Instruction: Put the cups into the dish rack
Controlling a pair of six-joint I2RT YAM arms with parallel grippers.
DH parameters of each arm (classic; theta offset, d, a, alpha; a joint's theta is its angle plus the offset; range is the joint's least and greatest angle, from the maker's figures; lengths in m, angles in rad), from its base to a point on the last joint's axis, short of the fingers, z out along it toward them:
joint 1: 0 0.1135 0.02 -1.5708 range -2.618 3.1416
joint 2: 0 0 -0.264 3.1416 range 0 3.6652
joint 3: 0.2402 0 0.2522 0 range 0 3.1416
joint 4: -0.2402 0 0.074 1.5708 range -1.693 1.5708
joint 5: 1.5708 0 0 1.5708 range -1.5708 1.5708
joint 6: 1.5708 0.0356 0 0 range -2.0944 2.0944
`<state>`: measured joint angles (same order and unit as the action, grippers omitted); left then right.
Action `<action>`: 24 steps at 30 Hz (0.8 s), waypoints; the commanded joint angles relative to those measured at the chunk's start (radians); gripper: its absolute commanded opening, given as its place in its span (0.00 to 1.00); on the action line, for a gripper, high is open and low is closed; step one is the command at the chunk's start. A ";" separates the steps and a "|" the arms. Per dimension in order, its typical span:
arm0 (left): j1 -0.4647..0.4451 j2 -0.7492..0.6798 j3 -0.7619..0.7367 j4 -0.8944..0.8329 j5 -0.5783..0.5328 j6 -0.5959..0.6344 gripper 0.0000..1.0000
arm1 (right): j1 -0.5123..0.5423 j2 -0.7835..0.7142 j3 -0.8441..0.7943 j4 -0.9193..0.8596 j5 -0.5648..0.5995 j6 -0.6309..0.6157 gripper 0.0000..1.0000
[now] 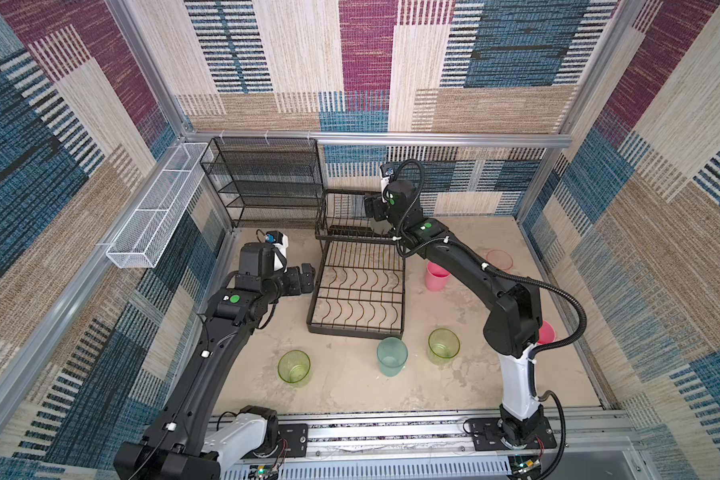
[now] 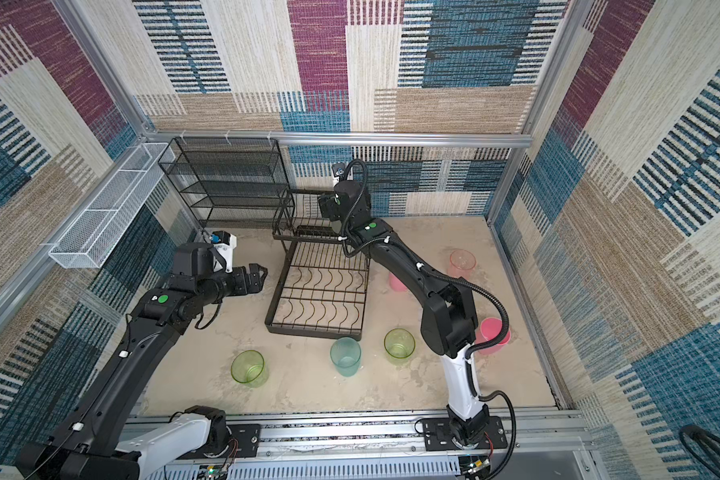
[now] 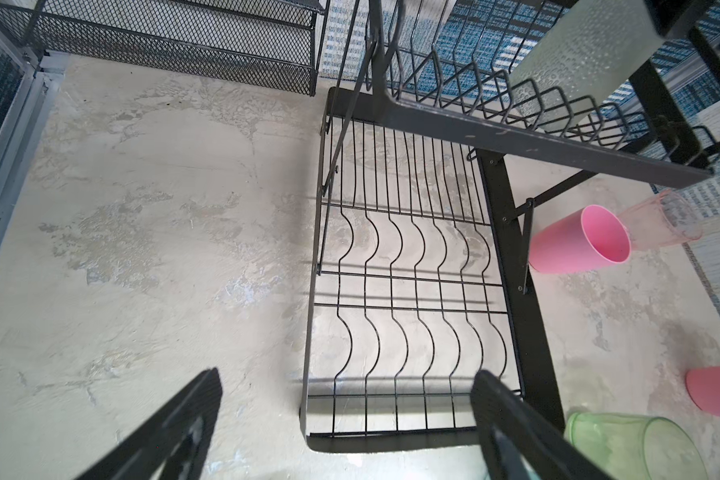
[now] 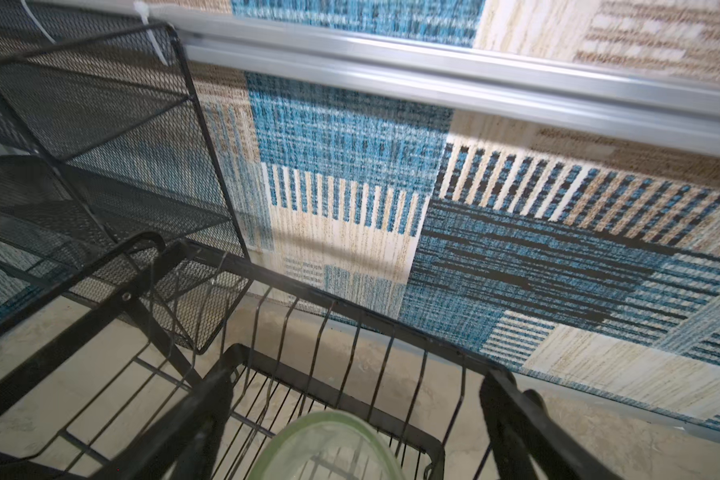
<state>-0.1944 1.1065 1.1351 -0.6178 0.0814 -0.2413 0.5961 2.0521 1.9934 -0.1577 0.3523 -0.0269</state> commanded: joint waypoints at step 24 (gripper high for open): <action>-0.035 0.071 0.060 -0.247 -0.184 -0.114 0.93 | -0.079 -0.575 -0.544 0.151 -0.032 0.146 0.93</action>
<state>-0.2291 1.1740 1.1973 -0.7784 -0.0582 -0.2768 0.5320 1.5387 1.5204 -0.0574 0.3614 0.0563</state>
